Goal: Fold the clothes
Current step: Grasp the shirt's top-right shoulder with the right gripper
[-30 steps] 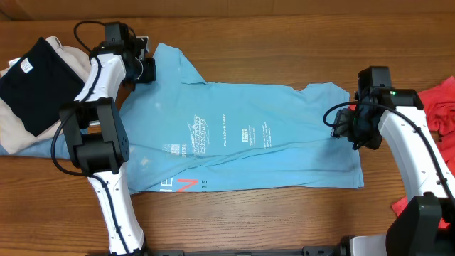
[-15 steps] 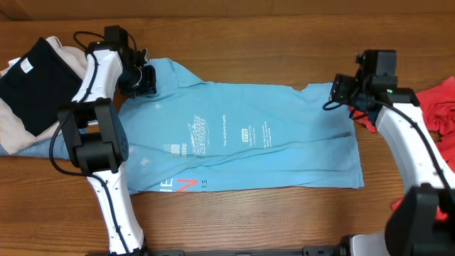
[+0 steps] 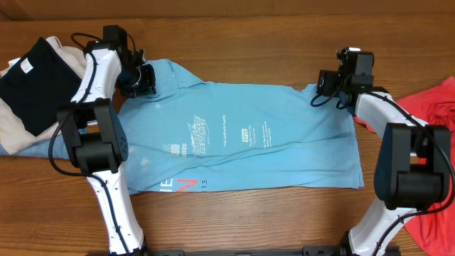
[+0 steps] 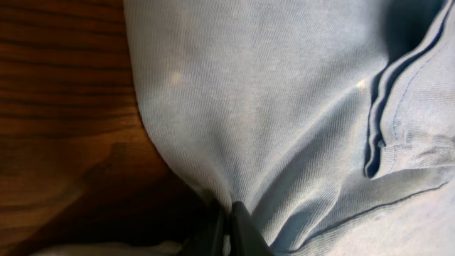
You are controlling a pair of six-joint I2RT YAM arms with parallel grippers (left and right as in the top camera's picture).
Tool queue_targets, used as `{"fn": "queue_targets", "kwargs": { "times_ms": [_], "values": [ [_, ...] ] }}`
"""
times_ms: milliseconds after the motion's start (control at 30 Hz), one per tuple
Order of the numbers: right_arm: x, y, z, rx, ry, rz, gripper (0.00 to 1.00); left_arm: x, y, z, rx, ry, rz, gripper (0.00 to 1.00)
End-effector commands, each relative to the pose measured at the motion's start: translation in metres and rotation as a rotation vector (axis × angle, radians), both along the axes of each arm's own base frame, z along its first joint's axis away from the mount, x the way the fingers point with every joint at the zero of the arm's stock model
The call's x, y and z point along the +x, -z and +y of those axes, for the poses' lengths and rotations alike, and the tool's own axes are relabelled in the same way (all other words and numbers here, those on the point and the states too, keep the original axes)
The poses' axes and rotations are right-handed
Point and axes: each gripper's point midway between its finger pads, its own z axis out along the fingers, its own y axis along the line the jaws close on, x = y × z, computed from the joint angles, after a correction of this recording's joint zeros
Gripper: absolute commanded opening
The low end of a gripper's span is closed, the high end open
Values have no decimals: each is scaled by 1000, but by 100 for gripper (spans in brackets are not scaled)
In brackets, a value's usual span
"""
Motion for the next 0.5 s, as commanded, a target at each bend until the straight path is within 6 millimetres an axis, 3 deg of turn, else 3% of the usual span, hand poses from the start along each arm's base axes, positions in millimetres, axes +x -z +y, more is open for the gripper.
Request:
{"fn": "queue_targets", "kwargs": {
  "times_ms": [0, 167, 233, 333, 400, 467],
  "values": [
    [2, 14, -5, 1, 2, 12, 82, 5, 1, 1, -14, -25, 0, 4],
    [-6, 40, -4, 6, 2, 80, 80, 5, 1, 1, -14, -25, 0, 5],
    [-10, 48, -3, 12, 2, 104, 74, 5, 1, 1, -14, -24, 0, 5],
    [-13, 50, -2, 16, 0, 119, 59, 4, 1, 1, -14, -24, 1, 5],
    [-13, 50, -3, 15, 0, 118, 40, 4, 1, 0, -15, -24, 1, 5],
    [-13, 50, -3, 16, 0, 118, 31, 4, 1, 0, -16, -24, 1, 4]
  ]
}}
